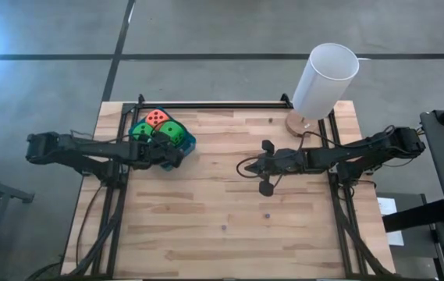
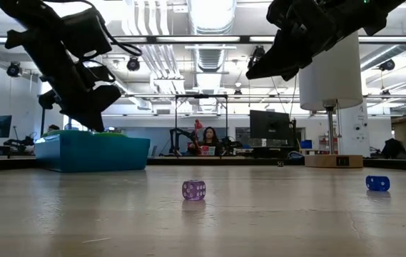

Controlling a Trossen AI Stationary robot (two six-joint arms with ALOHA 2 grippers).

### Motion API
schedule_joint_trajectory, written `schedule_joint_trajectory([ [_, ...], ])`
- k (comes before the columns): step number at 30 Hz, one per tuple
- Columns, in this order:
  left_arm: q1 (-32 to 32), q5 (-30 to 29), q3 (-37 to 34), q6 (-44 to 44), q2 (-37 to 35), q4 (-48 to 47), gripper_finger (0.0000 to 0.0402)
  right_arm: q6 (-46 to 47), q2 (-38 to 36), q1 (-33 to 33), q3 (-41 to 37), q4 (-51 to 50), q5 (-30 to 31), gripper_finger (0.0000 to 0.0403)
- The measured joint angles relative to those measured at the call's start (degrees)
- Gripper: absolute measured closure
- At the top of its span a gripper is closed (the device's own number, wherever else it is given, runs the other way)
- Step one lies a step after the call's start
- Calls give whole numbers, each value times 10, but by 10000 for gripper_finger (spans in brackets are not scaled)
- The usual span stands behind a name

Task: Pick & Place Dice
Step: Put the small yellow dice into the blue bin

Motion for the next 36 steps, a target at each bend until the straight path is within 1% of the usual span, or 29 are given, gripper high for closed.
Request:
schedule_joint_trajectory([
  [4,0,0,0,0,0,0,309,-1,0,0,0,0,0,394],
  [20,0,0,0,-6,0,0,305,-1,0,0,0,0,0,394],
  [26,0,15,0,-12,0,0,305,-1,0,0,0,0,0,394],
  [33,0,15,0,-12,0,0,324,-1,0,0,0,0,0,394],
  [36,0,22,0,-21,0,0,325,0,0,0,0,0,0,394],
])
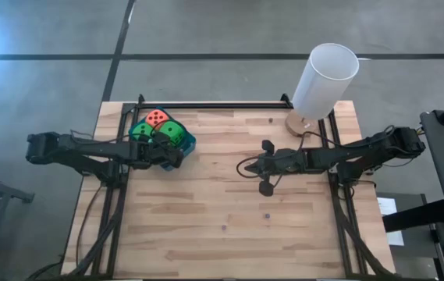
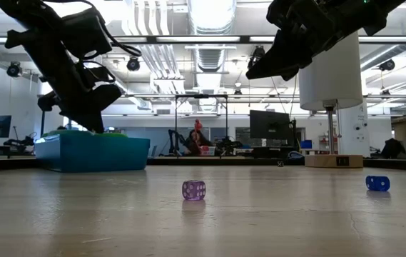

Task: Pick & Place Dice
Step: Put the small yellow dice into the blue bin

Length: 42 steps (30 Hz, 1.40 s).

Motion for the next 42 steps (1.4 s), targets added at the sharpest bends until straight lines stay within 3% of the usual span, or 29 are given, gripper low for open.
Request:
schedule_joint_trajectory([
  [19,20,12,0,7,0,-22,233,-1,0,0,0,0,0,394],
  [31,20,12,20,41,-7,-22,220,-1,0,0,0,0,0,394],
  [42,20,13,19,66,-9,-53,233,-1,0,0,0,0,0,394],
])
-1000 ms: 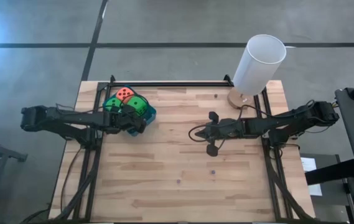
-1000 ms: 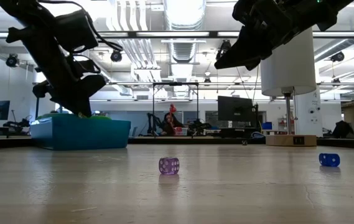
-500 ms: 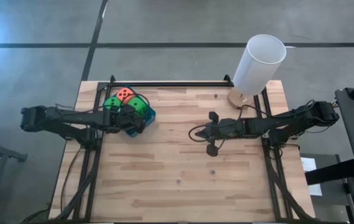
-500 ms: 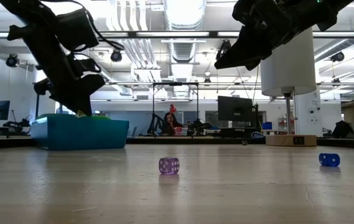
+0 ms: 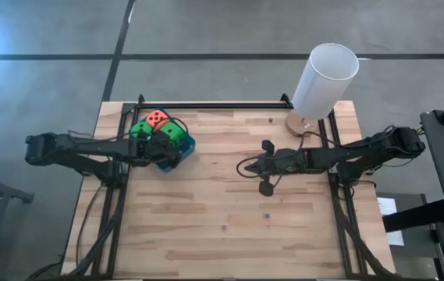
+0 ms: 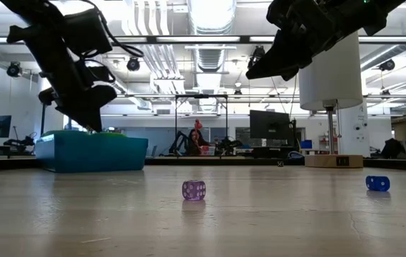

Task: Pick & Place Dice
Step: Put the small yellow dice into the blue bin, then put the small violet dice into the blue bin

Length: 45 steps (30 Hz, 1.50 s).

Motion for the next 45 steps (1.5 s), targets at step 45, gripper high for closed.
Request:
schedule_joint_trajectory([
  [45,-5,26,31,31,0,-38,225,-3,0,0,0,0,0,394],
])
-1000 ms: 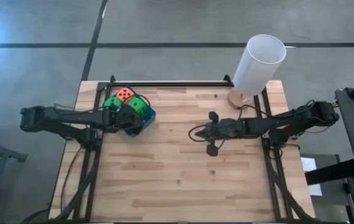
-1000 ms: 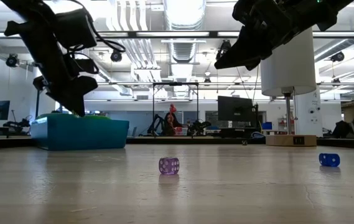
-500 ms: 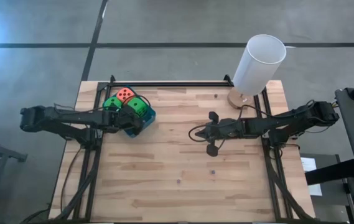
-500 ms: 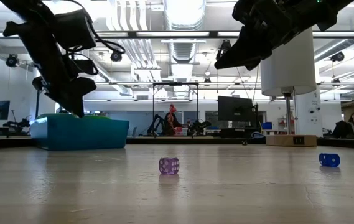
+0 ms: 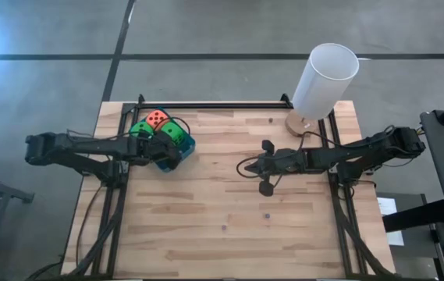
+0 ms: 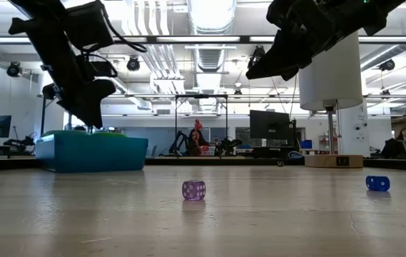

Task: Pick & Place Dice
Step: Put the small violet dice into the blue bin

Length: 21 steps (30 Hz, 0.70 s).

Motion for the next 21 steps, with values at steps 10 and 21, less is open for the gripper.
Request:
schedule_joint_trajectory([
  [10,-1,40,17,-1,0,4,233,-2,0,0,0,-1,0,394],
  [21,-75,49,53,18,0,25,223,6,-27,1,0,-99,-14,394],
])
